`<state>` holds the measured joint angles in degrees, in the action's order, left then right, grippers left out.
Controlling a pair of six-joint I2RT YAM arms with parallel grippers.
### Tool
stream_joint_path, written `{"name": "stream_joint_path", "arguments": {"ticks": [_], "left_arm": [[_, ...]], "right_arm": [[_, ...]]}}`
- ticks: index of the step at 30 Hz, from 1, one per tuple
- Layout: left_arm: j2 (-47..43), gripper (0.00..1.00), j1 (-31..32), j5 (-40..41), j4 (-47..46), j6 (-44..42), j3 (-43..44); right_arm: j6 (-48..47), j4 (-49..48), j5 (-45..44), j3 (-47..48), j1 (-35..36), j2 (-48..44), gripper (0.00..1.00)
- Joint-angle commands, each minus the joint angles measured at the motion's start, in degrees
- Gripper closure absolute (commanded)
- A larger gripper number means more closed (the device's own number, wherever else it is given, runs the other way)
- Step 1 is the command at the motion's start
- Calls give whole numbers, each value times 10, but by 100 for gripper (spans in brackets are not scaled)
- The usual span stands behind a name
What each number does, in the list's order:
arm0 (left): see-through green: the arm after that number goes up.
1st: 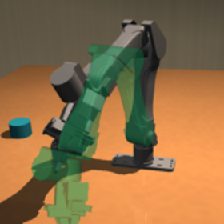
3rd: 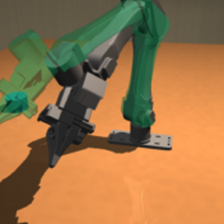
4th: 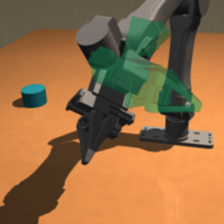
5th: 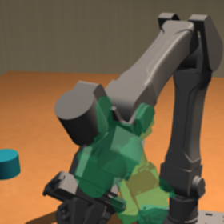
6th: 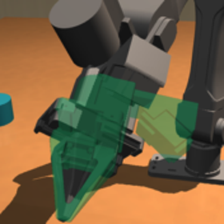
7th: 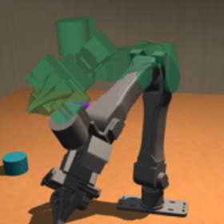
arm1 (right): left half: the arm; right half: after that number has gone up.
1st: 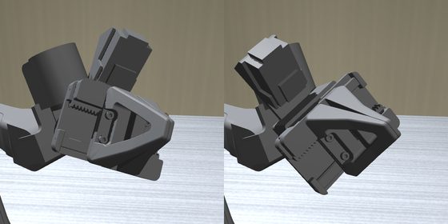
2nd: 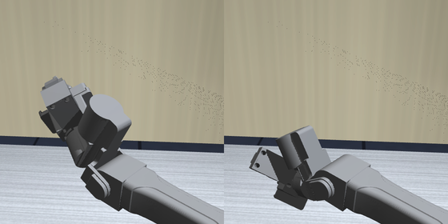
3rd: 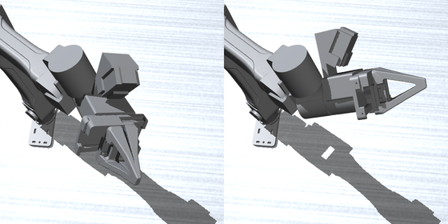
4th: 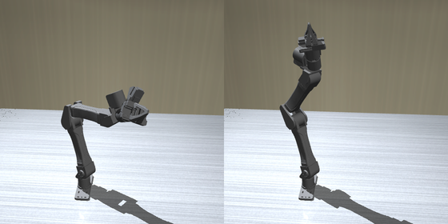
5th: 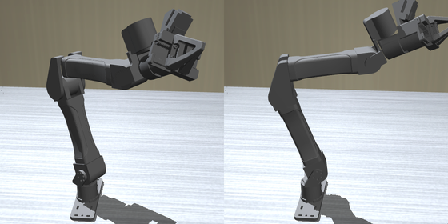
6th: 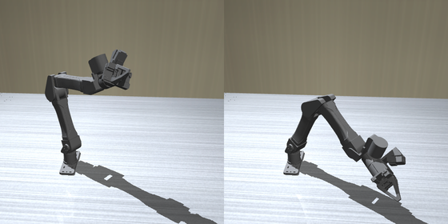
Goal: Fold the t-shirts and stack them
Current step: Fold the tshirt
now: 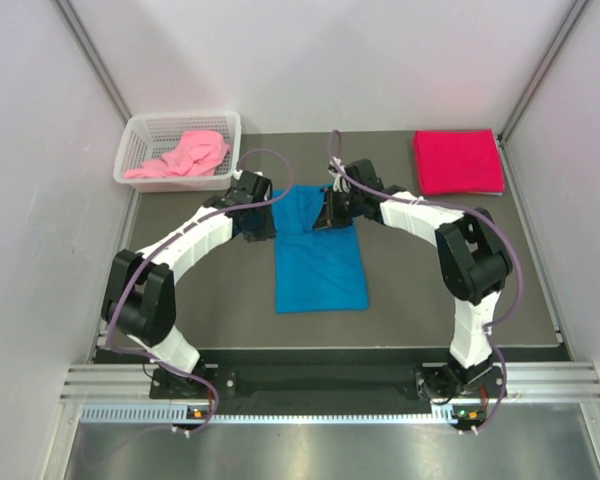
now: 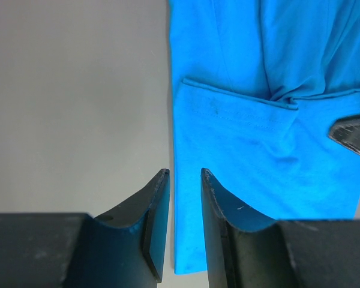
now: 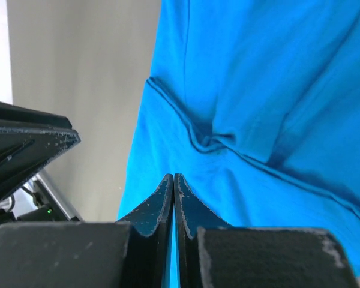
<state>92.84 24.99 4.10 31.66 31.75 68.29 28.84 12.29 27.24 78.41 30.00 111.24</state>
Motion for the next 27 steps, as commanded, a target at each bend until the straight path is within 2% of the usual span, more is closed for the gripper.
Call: {"name": "stream_joint_path", "arguments": {"ticks": [1,9,14,17,21,25,27], "left_arm": [[-6,67,-3,-11,-3,-5,5],[-12,67,-2,-32,7,0,-29],[-54,65,-2,-15,27,-15,-62],[-74,64,-1,-31,42,-25,-76],[-109,62,-1,-98,29,-16,-121],[-148,57,-1,-154,-3,6,-181],[-170,56,-1,-182,-25,15,-218]], "right_arm": [[9,-35,22,16,6,30,100],[-3,-41,13,45,2,111,100],[-19,-14,-3,59,0,101,100],[-22,1,-14,67,-2,77,99],[-5,19,-32,57,-1,21,93],[5,47,-45,13,1,-40,75],[12,68,-67,-10,0,-79,70]]}}
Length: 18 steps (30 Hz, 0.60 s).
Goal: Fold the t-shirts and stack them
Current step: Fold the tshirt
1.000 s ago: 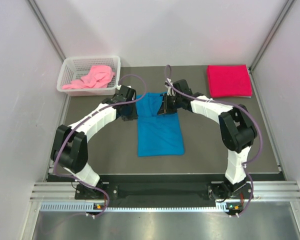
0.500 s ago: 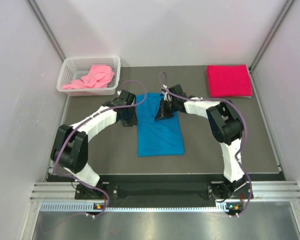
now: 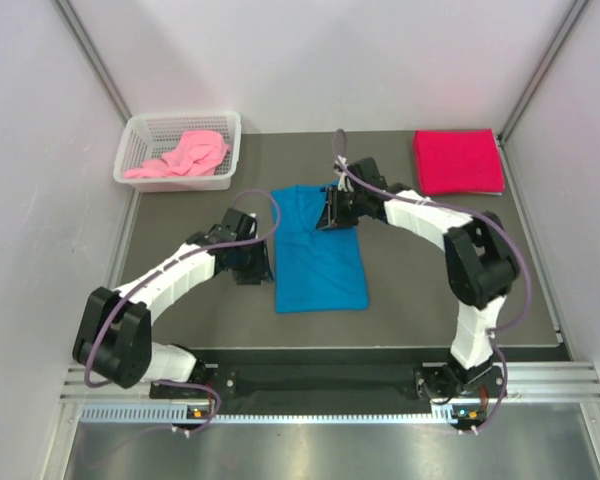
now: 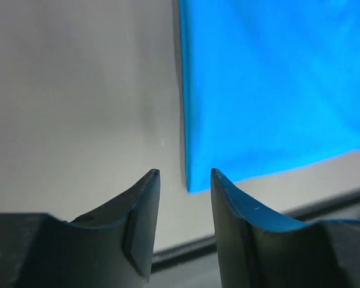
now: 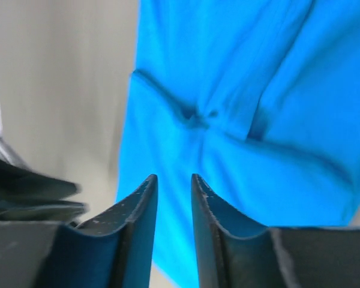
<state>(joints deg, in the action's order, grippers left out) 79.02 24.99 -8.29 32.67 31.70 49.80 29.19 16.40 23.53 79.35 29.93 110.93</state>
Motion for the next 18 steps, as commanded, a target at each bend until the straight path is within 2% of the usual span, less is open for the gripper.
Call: {"name": "stream_joint_path", "arguments": {"ticks": [1,6,10,14,18], "left_arm": [[-39,55,-1,-68,-42,18,-44],[-63,54,0,-131,-76,33,-94],[-81,55,5,-139,-114,58,-130],[-77,57,10,-140,-132,71,-154],[-67,58,12,-134,-143,74,-165]], "right_arm": [[13,48,-40,-49,0,-89,69],[35,62,-67,-189,0,-206,66],[32,71,-91,-291,1,-286,67],[44,51,-96,-352,0,-351,69],[45,37,-103,-385,0,-362,69]]}}
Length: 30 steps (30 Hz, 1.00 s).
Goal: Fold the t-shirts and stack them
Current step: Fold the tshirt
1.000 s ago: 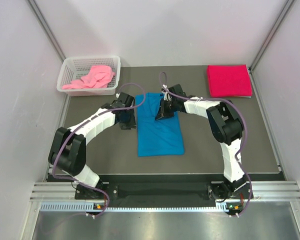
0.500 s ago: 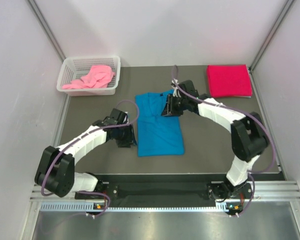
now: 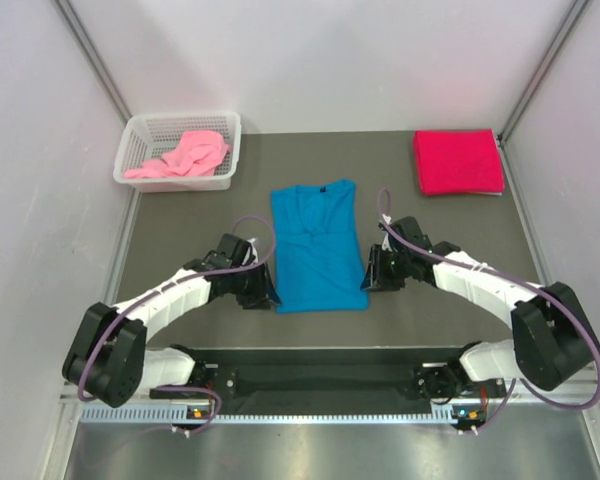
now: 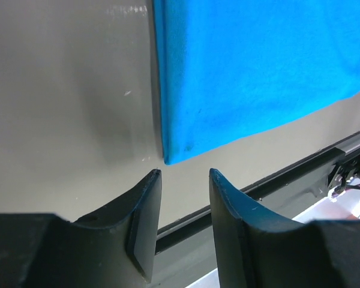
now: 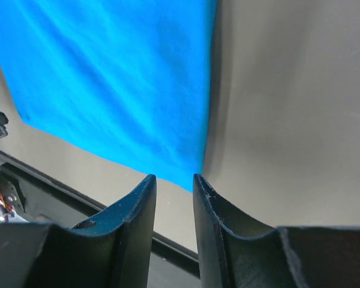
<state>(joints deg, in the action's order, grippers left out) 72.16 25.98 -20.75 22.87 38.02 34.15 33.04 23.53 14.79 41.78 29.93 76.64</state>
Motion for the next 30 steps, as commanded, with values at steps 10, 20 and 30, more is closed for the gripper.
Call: {"name": "stream_joint_path", "arguments": {"ticks": [10,20,30], "left_arm": [[47,64,19,-21,-92,18,-29],[42,100,25,-2,-83,13,-40],[-17,73,31,48,-5,29,-34]], "right_arm": [[8,-103,24,-77,1,-11,69],[16,-162,41,-133,2,-29,87],[51,-155,18,-183,11,-92,96]]}}
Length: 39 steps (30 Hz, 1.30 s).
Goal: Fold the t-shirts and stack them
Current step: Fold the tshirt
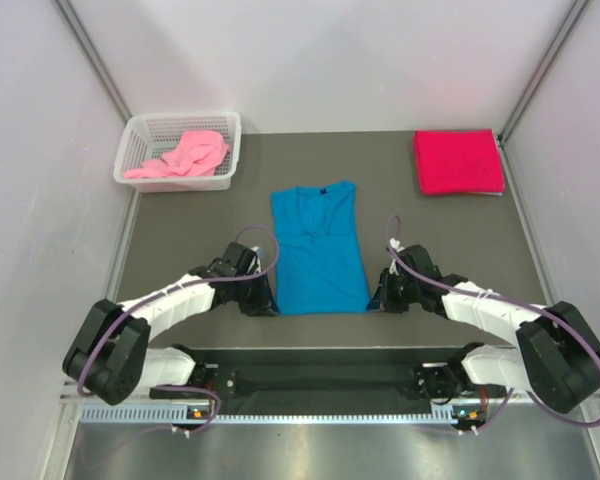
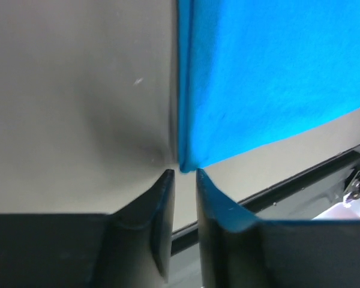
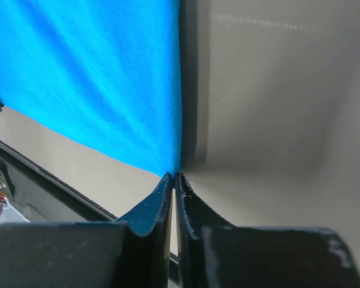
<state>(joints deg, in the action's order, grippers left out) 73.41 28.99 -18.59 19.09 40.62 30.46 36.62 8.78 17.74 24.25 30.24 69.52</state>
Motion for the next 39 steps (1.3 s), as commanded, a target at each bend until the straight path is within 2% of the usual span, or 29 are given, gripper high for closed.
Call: {"name": "stream_joint_path", "arguments": {"ticks": [1,2,4,6,10,20,26,32,34,37,38,39], "left_arm": [[-47,68,1,32,38,9,6],[-55,66,1,37,36,13,6],[-74,59,1,35,23,26,0],[-74,57,1,19,-1,35,-8],[-48,56,1,7,-40,61,-25],[-33,56,2,4,-69,78,-50],[-8,60,2,8,-78,79,-53],[6,66,2,10,-83,78,-51],[5,71,2,14,-81,77,-50],[0,81,3,17,-72,75,-47],[-3,90,3,18,-69,74,-45],[-9,95,4,18,-65,73,-42]], "right_arm": [[24,-5,-12,-9,9,-26,92],[30,-3,-14,-9,10,-30,81],[48,4,-17,-10,10,-34,75],[60,3,-17,-17,9,-38,69],[86,-12,-23,-32,9,-45,67],[93,-44,-19,-39,10,-32,66],[94,-54,-18,-42,10,-19,66],[98,-56,-23,-45,15,-17,66],[98,-55,-27,-47,15,-18,67],[96,-54,-31,-50,16,-18,78],[95,-55,-31,-51,15,-18,86],[93,-57,-31,-52,16,-18,90]]}}
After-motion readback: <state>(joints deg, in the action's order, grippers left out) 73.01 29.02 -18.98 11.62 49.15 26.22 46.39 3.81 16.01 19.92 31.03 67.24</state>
